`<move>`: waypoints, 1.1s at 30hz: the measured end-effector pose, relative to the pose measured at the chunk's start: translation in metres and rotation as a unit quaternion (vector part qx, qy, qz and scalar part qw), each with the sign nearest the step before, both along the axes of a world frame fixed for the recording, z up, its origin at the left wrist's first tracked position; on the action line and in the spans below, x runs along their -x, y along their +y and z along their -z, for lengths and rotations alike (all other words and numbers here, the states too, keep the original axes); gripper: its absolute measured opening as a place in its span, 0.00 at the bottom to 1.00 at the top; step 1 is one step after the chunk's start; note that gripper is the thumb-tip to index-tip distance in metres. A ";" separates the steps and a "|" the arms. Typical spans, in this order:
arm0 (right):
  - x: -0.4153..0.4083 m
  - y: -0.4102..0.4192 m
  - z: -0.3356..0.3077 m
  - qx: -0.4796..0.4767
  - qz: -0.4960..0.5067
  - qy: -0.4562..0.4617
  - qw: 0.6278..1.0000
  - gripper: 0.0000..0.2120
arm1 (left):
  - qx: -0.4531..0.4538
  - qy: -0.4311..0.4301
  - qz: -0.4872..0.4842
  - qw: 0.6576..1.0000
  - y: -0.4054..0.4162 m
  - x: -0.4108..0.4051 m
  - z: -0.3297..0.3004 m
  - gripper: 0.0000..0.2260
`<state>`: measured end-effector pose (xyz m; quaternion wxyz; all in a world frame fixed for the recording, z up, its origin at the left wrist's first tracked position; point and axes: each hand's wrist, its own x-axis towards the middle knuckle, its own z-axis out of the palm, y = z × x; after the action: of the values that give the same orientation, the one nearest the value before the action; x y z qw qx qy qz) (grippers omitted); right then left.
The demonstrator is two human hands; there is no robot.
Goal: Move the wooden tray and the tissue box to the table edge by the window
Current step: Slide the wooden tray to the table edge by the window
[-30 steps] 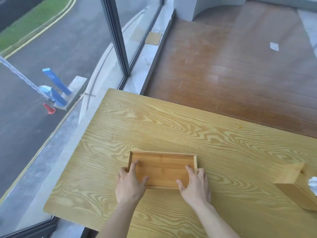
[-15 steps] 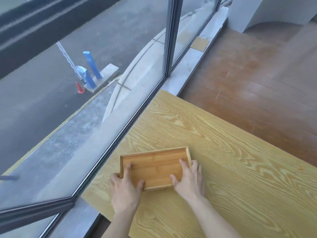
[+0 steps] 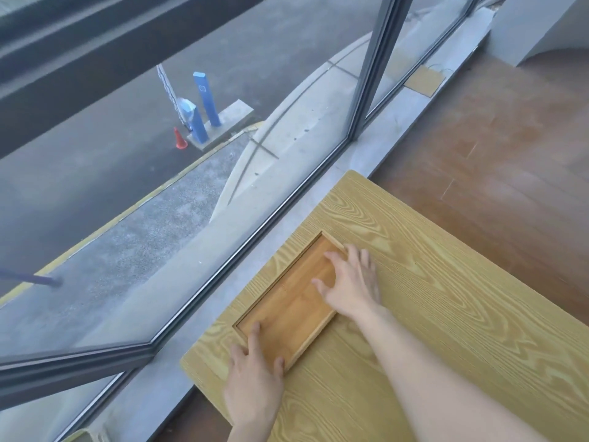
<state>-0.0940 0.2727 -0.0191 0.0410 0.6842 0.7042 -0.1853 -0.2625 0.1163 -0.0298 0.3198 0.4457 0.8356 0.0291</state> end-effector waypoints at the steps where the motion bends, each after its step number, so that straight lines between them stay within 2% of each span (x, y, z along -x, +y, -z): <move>1: 0.003 0.004 0.001 0.005 -0.008 0.003 1.000 0.34 | 0.001 0.000 -0.002 1.000 0.000 0.001 0.001 0.34; 6: 0.010 0.013 0.011 0.068 -0.033 0.062 0.995 0.37 | 0.008 0.009 0.004 1.000 0.002 0.009 0.004 0.35; 9: 0.008 0.002 0.016 0.075 -0.064 0.065 0.993 0.40 | -0.001 0.031 0.026 0.999 0.002 0.015 0.006 0.34; 13: 0.001 -0.027 0.018 0.038 -0.121 0.036 0.991 0.43 | -0.085 0.086 0.101 0.988 0.007 0.013 0.008 0.31; 15: -0.004 -0.041 0.019 0.047 -0.146 0.040 0.987 0.45 | -0.125 0.093 0.146 0.977 0.012 0.008 0.011 0.33; 17: -0.009 -0.052 0.021 0.054 -0.165 0.035 0.984 0.45 | -0.121 0.083 0.186 0.972 0.016 0.002 0.015 0.37; 20: -0.015 -0.061 0.023 0.058 -0.175 0.020 0.983 0.43 | -0.098 0.072 0.237 0.964 0.022 -0.003 0.020 0.39; 25: -0.013 -0.060 0.024 0.044 -0.161 0.027 0.986 0.34 | -0.064 0.042 0.245 0.966 0.028 -0.007 0.025 0.35; 33: 0.000 -0.049 0.024 0.048 -0.139 0.025 0.989 0.32 | -0.077 0.049 0.245 0.965 0.042 0.000 0.031 0.34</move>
<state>-0.0941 0.2233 -0.0430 0.0817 0.5722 0.7834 -0.2285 -0.2626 0.1582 -0.0611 0.2407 0.6608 0.7109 -0.0081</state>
